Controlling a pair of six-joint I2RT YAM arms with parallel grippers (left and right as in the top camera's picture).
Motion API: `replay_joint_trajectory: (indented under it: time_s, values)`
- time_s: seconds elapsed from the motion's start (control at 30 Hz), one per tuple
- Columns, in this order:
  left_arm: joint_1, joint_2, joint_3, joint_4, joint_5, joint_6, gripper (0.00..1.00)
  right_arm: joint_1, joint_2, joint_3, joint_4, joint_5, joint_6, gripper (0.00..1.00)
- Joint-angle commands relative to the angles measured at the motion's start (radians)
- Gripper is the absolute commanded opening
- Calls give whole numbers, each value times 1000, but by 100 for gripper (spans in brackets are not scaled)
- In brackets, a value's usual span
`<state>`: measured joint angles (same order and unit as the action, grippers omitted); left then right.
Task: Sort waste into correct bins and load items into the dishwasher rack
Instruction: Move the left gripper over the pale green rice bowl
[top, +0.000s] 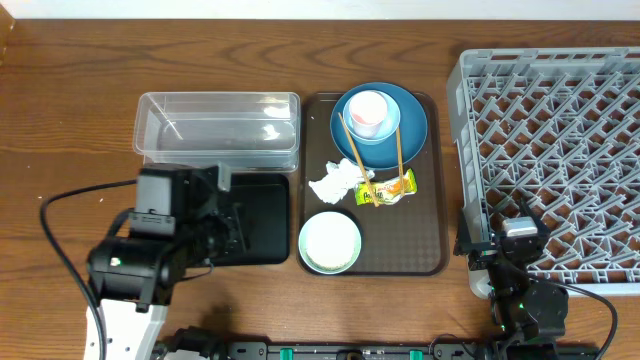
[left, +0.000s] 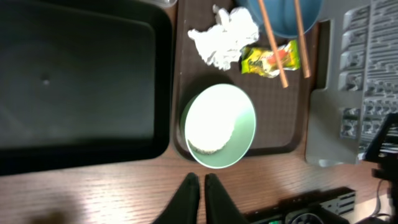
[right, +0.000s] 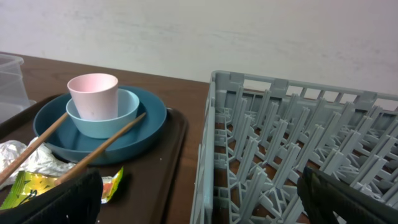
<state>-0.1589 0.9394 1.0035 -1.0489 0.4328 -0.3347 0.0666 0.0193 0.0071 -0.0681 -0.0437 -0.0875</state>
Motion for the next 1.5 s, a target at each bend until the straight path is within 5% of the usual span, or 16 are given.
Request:
replay_joint_trajectory:
  time_s: [0.0,0.2,0.4,0.57,0.67,1.0,1.47]
  values:
    - [-113,-7,13,0,-164,-114,6,6,-2,-2,-4,10,4,99]
    - [-383,21,12,53,-360,-255,6,6,-2,-2,-4,10,4,99]
    - [-585,112,-6,198,-377,-333,9,6,-2,-2,-4,10,4,99]
    - [-655,207,-6,285,-364,-333,47,6,-1,-2,-4,10,4,99]
    - [-658,241,-6,301,-346,-333,59,6,-2,-2,-4,10,4,99]
    - [-701,333,-6,315,-348,-389,52,6,-2,-2,-4,10,4,99]
    - [-840,546,-6,390,-531,-430,43,6,-2,-2,-4,10,4,99]
